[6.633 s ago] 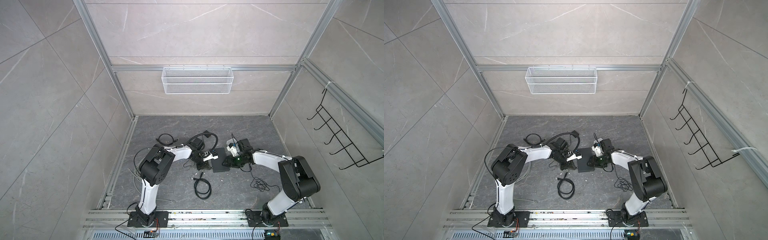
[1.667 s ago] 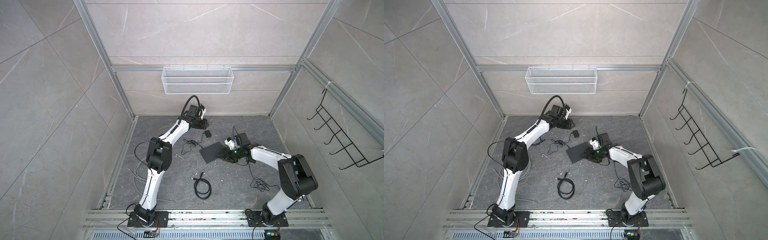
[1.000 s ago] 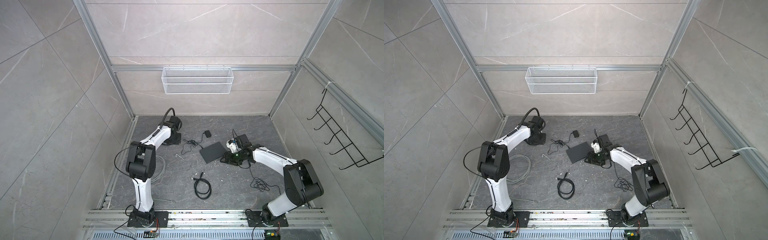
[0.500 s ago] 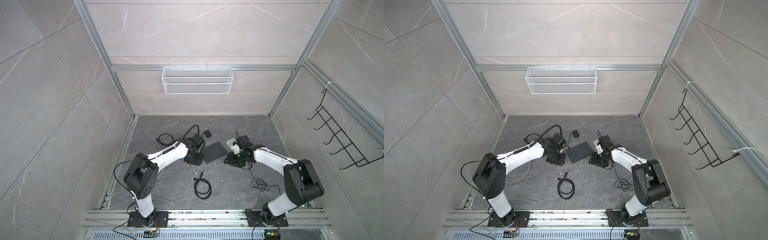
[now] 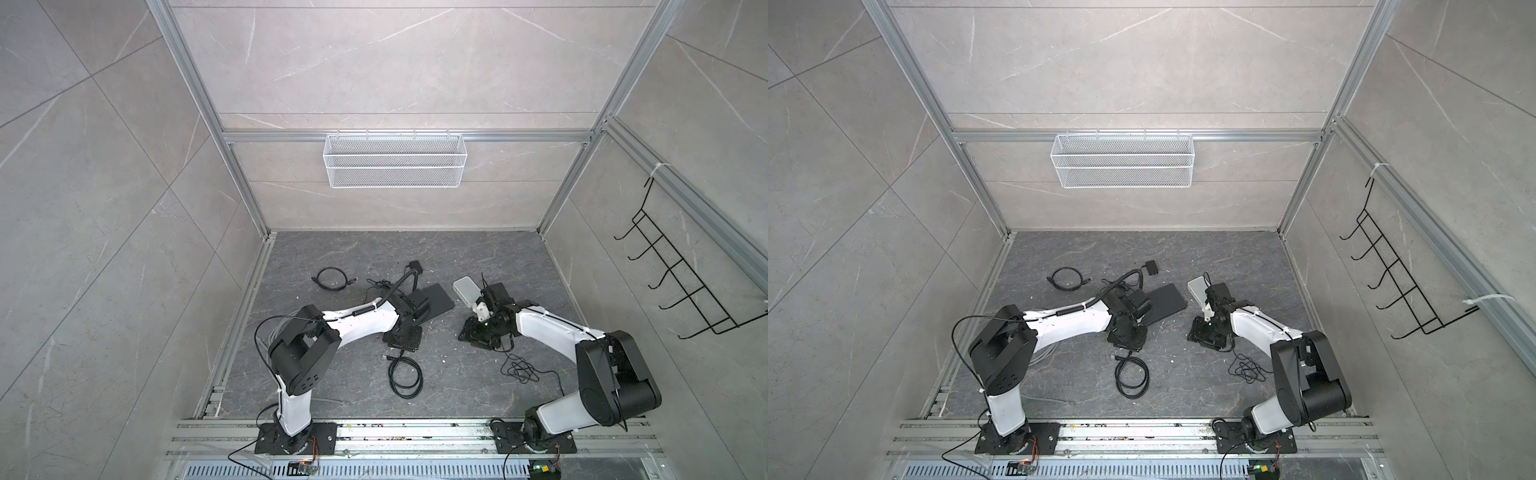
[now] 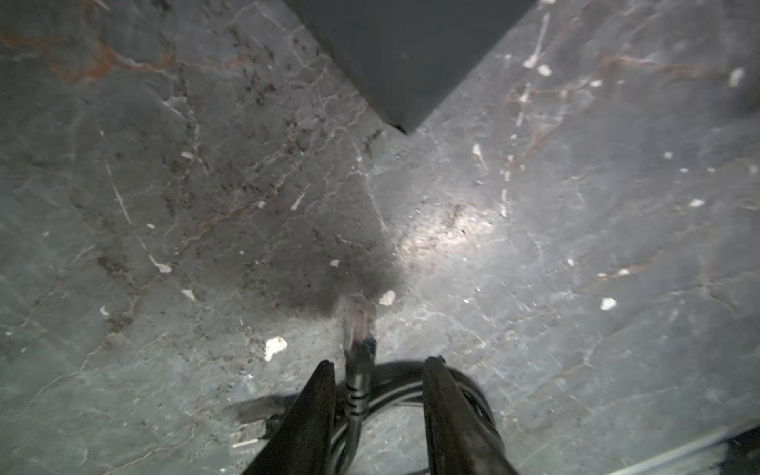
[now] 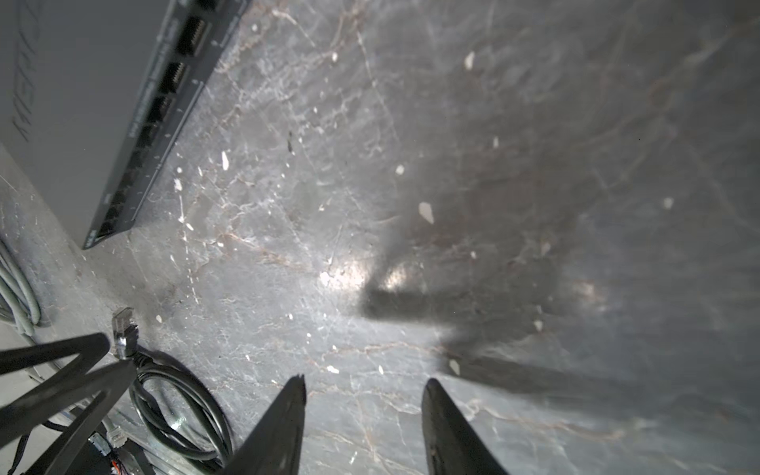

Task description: Insert the plug into the switch port

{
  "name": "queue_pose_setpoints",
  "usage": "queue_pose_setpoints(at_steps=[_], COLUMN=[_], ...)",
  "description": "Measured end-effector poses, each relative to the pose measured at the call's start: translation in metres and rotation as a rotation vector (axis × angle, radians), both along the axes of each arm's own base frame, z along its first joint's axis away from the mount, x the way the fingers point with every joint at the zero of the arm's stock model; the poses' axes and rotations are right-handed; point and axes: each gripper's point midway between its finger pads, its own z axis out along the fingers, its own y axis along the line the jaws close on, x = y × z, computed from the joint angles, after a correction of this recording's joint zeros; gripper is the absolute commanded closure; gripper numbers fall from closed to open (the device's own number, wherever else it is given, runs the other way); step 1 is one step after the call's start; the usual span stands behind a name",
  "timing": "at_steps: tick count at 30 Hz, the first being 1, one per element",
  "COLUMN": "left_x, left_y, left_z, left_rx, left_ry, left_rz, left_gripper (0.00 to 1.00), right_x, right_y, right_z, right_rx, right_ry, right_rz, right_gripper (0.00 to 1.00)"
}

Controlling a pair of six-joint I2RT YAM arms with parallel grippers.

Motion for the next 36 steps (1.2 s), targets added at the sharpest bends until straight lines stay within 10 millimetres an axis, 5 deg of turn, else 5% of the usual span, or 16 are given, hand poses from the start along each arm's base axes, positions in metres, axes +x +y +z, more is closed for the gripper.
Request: queue_pose_setpoints(at_steps=[5,14,26,36], left_x=[0.005,0.019,0.055,0.071], left_y=[0.002,-0.006,-0.032,-0.036], left_z=[-0.016,-0.007,0.054,0.077], left_rx=[0.051,0.049,-0.236,-0.353], left_ry=[-0.001,-0.048,-0.086,-0.049], left_rz=[0.011,0.016,0.059,0.149], left_gripper=[0.76,0.96,0.96,0.93], right_x=[0.0,-0.002,-0.01,-0.016], right_y=[0.001,0.009,0.084,0.106], right_z=[0.003,0.015,0.101,0.111], right_rx=[0.01,0.064,0.378,0.384], right_ry=[-0.006,-0.058,-0.426,-0.543], right_rz=[-0.001,0.051,0.344,0.403], right_gripper=[0.53,0.54,0.54,0.51])
